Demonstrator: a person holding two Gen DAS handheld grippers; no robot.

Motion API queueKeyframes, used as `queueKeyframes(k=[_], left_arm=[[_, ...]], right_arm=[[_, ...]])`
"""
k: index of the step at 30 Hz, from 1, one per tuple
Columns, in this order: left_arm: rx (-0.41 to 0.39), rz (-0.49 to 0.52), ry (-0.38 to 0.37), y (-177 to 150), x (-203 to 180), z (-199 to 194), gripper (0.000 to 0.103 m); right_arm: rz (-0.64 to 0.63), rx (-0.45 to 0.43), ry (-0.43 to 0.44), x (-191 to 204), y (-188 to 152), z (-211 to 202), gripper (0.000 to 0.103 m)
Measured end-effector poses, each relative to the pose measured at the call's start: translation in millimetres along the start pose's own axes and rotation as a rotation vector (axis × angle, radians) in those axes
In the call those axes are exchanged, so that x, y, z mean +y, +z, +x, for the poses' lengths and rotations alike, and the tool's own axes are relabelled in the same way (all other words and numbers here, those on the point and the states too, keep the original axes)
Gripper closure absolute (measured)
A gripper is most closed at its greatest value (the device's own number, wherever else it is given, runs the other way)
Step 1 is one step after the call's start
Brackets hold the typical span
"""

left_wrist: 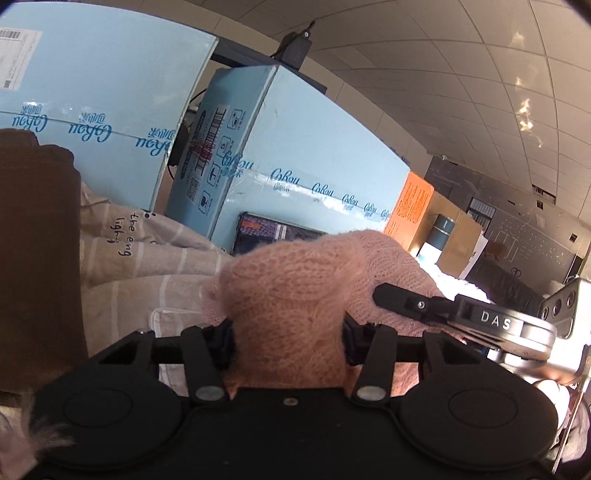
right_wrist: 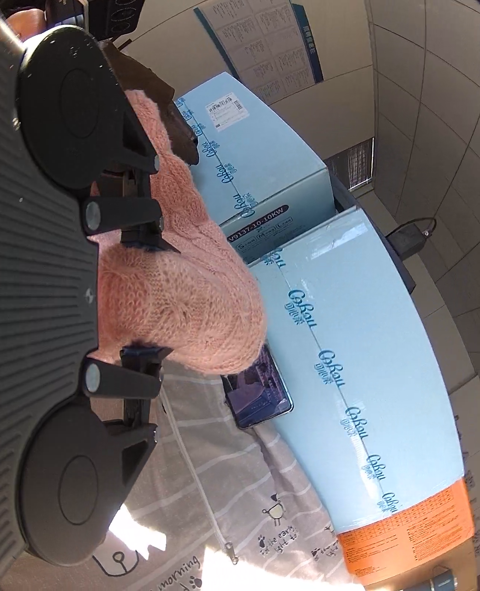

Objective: Fold clothes
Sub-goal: 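Lift the folded pink sweater off the sheet with both grippers, then carry the sweater with both grippers over the brown leather jacket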

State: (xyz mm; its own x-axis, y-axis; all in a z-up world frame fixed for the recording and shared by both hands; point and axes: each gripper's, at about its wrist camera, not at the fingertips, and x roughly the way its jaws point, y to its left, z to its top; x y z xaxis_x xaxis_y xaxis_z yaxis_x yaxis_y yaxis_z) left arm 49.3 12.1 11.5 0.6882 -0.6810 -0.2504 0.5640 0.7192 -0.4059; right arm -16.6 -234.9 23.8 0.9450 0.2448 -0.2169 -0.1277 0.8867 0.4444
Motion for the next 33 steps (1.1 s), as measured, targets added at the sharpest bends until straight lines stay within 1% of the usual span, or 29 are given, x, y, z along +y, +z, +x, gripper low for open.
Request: queueKeyframes(k=[2,5,7,10,12,15,18,21,24,27,29,31,33], left_arm=[[-0.08,-0.01,-0.003,7,3,-23,0.052],[-0.193,-0.013,0.016,10,9,-58,0.052],[-0.274,-0.012,0.026,12,13,-84,0.052],[-0.391,0.013,0.075,20,23,-122,0.052],[-0.436,0.022,0.111,30,35,-141,0.052],[-0.475,0.047,0.166,46,54,-162,0.052],[-0.519,0.08,0.222,62,71,-182,0.052],[-0.537,0.093,0.286,76,91,-189,0.052],[-0.521,0.095,0.354,88,116,-182,0.052],[-0.461,0.057,0.423,94,150,-163,0.052],[-0.414,0.006,0.458,95,173,-152,0.052],[-0.377,-0.035,0.487,92,192,-144,0.052],[-0.345,-0.056,0.527,88,204,-137,0.052]], right_arm=[[-0.022,-0.02,0.052,22,2,-8,0.063],[-0.048,-0.068,0.139,55,10,-15,0.063],[-0.051,-0.089,0.214,79,17,-15,0.063],[-0.059,-0.091,0.315,109,24,-6,0.063],[-0.067,-0.081,0.374,129,28,6,0.063],[-0.065,-0.056,0.449,158,31,32,0.063],[-0.034,-0.032,0.517,181,31,62,0.063],[0.02,0.012,0.556,197,23,97,0.063],[0.067,0.066,0.561,209,13,138,0.063],[0.094,0.118,0.532,214,0,180,0.063],[0.093,0.168,0.476,214,-10,208,0.063],[0.111,0.236,0.408,210,-19,234,0.062],[0.13,0.281,0.388,204,-24,253,0.055]])
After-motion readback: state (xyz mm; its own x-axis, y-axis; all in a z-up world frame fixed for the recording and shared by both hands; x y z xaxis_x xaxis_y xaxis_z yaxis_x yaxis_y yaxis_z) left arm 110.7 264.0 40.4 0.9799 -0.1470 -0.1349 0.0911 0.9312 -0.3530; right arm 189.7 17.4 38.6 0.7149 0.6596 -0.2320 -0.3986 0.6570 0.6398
